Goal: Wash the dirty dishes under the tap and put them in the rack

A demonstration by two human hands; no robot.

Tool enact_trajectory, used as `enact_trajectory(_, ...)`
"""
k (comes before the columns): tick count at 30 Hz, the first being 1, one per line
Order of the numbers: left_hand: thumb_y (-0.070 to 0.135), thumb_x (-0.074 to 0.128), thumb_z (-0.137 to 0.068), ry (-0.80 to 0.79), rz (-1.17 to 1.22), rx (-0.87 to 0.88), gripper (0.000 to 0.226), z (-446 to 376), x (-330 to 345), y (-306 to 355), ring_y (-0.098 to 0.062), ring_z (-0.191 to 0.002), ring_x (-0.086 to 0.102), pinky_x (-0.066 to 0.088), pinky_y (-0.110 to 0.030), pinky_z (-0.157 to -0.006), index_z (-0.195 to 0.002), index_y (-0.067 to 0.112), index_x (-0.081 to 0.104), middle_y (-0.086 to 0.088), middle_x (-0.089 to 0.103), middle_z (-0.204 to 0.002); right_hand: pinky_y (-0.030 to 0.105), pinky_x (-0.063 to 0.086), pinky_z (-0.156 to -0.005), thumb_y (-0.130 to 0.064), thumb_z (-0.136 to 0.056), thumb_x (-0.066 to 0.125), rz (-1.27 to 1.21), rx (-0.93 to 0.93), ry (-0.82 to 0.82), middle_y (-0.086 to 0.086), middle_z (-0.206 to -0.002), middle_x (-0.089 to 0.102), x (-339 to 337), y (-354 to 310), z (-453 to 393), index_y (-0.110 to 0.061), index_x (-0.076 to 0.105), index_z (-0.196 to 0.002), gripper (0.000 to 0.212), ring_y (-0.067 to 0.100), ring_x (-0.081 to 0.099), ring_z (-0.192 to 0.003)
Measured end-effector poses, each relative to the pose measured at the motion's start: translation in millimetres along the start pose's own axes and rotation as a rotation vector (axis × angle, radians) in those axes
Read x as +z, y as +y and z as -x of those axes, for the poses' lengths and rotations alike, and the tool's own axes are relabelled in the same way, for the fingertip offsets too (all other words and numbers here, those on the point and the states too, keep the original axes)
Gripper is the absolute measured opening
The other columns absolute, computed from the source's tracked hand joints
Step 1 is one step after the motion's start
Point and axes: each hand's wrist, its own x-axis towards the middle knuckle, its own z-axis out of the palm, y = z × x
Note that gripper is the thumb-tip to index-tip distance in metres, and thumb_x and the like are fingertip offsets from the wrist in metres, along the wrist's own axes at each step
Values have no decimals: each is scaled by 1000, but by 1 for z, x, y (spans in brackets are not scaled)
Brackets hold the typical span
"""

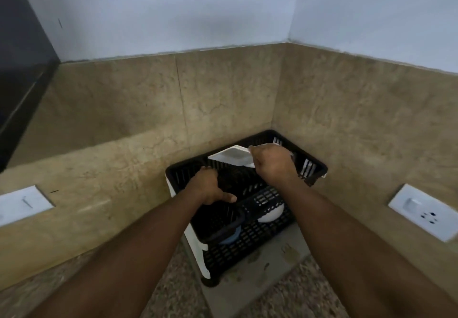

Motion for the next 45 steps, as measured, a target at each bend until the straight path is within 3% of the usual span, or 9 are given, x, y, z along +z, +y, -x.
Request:
enact_trajectory(3, 73, 89, -42, 82, 102, 5, 137, 1, 8, -2, -26, -136, 51, 46, -35, -110, -156, 18, 36, -5, 52, -150, 32, 51, -49, -15, -62, 82, 96, -38, -113, 8, -81, 74, 22, -5, -9, -7, 76, -106, 45, 32, 68, -69)
enact_trajectory(6, 70, 92, -42, 59, 187, -75, 174, -3, 14, -2, -29, -144, 43, 42, -38, -115, -160, 8, -19, -11, 39, -161, 30, 46, -46, -16, -60, 81, 203, -107, -171, 8, -87, 75, 36, -9, -8, -4, 74, -109, 52, 30, 67, -71)
enact_trajectory(8, 67, 93, -45, 41, 208, -106, 177, -4, 16, -2, -29, -147, 39, 41, -39, -117, -152, 7, -35, -12, 33, -165, 31, 47, -47, -16, -60, 82, 267, -167, -226, 11, -94, 75, 45, -7, -7, -3, 74, -110, 53, 31, 67, -73)
enact_trajectory(17, 57, 96, -56, 6, 229, -119, 167, -4, 16, 2, -27, -150, 33, 38, -35, -119, -156, 4, -26, -11, 25, -168, 35, 51, -52, -17, -62, 79, 321, -271, -327, 20, -103, 73, 78, -9, -8, 2, 72, -113, 55, 34, 67, -70)
enact_trajectory(23, 57, 95, -57, -9, 169, -129, 163, -7, 12, 4, -29, -150, 34, 39, -31, -115, -159, 4, -21, -12, 19, -170, 39, 54, -55, -13, -76, 73, 211, -251, -403, 11, -114, 71, 79, -2, -7, -5, 67, -127, 52, 35, 65, -83)
enact_trajectory(26, 60, 95, -55, -7, 129, -132, 160, -7, 11, 6, -30, -149, 36, 41, -33, -113, -162, 6, -11, -13, 23, -168, 40, 56, -65, -14, -80, 74, 139, -239, -400, 10, -130, 68, 75, 7, 0, -11, 66, -131, 52, 35, 66, -97)
enact_trajectory(31, 61, 94, -56, 12, 120, -116, 152, -4, 12, 6, -28, -154, 27, 32, -34, -119, -164, 10, 0, -11, 17, -171, 47, 52, -97, -11, -94, 59, 13, -169, -422, 13, -154, 47, 72, 6, 7, -13, 48, -150, 57, 37, 47, -132)
enact_trajectory(41, 60, 91, -63, 18, 94, -102, 143, -4, 15, 4, -27, -158, 16, 27, -39, -125, -164, 11, 3, -9, 3, -173, 48, 52, -93, -33, -103, 52, -24, -56, -409, 10, -155, 47, 76, -6, 12, -16, 48, -150, 50, 33, 43, -131)
enact_trajectory(45, 59, 93, -59, 38, 88, -103, 131, 0, 16, 10, -30, -148, 35, 40, -41, -117, -160, 9, 25, -15, 28, -166, 48, 40, -106, -38, -102, 51, -72, 30, -464, 3, -165, 30, 59, -15, 24, -21, 29, -159, 64, 29, 33, -143)
